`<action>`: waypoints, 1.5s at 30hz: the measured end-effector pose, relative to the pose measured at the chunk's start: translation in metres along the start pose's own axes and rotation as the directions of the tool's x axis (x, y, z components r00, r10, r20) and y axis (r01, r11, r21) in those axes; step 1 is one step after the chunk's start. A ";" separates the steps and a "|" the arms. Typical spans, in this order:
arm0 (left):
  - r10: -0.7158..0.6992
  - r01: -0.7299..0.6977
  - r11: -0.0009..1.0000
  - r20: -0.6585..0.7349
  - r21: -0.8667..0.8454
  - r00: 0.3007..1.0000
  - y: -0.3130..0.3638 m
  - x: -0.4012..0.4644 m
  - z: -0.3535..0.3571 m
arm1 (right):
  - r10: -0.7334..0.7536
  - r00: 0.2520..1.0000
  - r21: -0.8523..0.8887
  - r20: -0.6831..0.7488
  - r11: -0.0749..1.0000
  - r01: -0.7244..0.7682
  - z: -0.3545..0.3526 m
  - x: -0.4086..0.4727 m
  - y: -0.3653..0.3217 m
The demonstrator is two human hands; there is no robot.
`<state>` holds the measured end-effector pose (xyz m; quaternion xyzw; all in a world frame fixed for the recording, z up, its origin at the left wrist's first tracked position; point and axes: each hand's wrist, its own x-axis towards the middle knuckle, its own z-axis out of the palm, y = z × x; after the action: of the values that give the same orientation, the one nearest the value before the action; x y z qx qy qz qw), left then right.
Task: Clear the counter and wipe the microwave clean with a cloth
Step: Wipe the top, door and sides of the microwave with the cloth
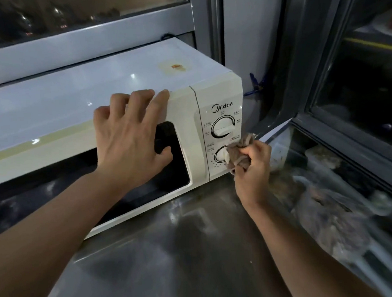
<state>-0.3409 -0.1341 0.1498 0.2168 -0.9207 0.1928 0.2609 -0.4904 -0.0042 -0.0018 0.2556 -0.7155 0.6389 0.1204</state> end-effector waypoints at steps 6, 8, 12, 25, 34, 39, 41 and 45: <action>0.004 -0.004 1.000 0.019 -0.005 1.000 0.000 -0.001 -0.002 | 0.408 0.909 0.008 0.082 0.912 -0.410 0.007 -0.016 0.024; 0.015 -0.015 1.000 0.033 -0.012 0.999 0.000 -0.001 -0.005 | 0.510 0.858 0.007 0.066 0.859 -0.512 0.010 -0.017 0.019; 0.082 -0.081 0.996 0.044 -0.022 0.996 -0.011 -0.007 -0.012 | 0.539 0.827 0.308 0.160 0.769 -0.561 0.031 -0.044 -0.005; -0.118 0.104 0.991 0.175 0.086 0.978 -0.088 -0.078 -0.034 | 0.574 0.814 0.284 0.091 0.768 -0.573 0.064 -0.083 -0.036; -0.124 0.120 0.992 0.121 0.042 0.985 -0.092 -0.078 -0.022 | 0.622 0.783 0.370 -0.027 0.734 -0.570 0.062 -0.062 -0.046; -0.126 0.123 0.992 0.126 0.035 0.984 -0.092 -0.080 -0.023 | 0.604 0.787 0.325 0.125 0.724 -0.608 0.086 -0.097 -0.067; -0.121 0.118 0.993 0.124 0.031 0.985 -0.092 -0.080 -0.023 | 0.603 0.786 0.321 0.139 0.723 -0.611 0.088 -0.100 -0.067; -0.128 0.126 0.992 0.130 0.029 0.983 -0.092 -0.080 -0.023 | 0.641 0.766 0.265 0.050 0.731 -0.629 0.077 -0.088 -0.060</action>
<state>-0.2244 -0.1758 0.1453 0.2899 -0.9183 0.1704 0.2091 -0.3734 -0.0640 -0.0061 -0.0048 -0.6642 0.7371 -0.1243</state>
